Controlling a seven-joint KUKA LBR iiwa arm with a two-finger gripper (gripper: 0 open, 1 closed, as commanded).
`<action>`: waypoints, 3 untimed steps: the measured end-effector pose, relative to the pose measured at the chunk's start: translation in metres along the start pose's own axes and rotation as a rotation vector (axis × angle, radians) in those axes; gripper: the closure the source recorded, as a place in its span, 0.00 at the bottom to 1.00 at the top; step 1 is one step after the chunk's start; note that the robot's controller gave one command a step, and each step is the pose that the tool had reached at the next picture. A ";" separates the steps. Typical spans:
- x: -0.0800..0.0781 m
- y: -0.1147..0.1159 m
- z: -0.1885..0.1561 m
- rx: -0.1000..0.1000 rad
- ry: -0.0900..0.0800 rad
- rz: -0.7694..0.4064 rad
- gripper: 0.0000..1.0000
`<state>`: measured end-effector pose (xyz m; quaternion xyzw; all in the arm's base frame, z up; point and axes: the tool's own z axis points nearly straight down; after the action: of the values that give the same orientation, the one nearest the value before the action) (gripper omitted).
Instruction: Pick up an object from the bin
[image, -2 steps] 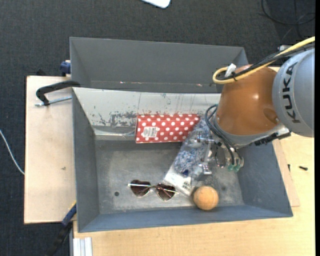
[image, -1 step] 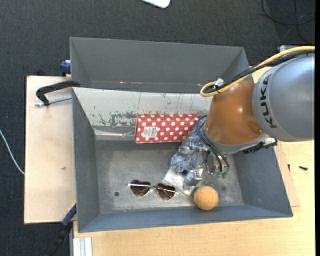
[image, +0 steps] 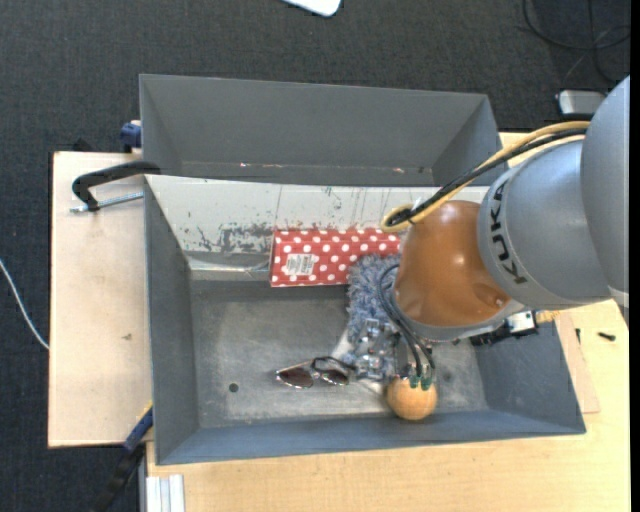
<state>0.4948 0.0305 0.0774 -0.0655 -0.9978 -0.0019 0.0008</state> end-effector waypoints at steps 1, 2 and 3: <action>0.000 0.000 0.000 0.000 0.000 0.000 1.00; -0.006 0.009 -0.140 0.002 -0.006 -0.022 1.00; -0.006 0.009 -0.140 0.002 -0.006 -0.022 0.00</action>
Offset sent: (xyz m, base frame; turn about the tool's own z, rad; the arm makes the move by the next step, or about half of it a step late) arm 0.0062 0.0064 0.1391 -0.0209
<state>0.5021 0.0378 0.2173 -0.0545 -0.9985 -0.0008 -0.0020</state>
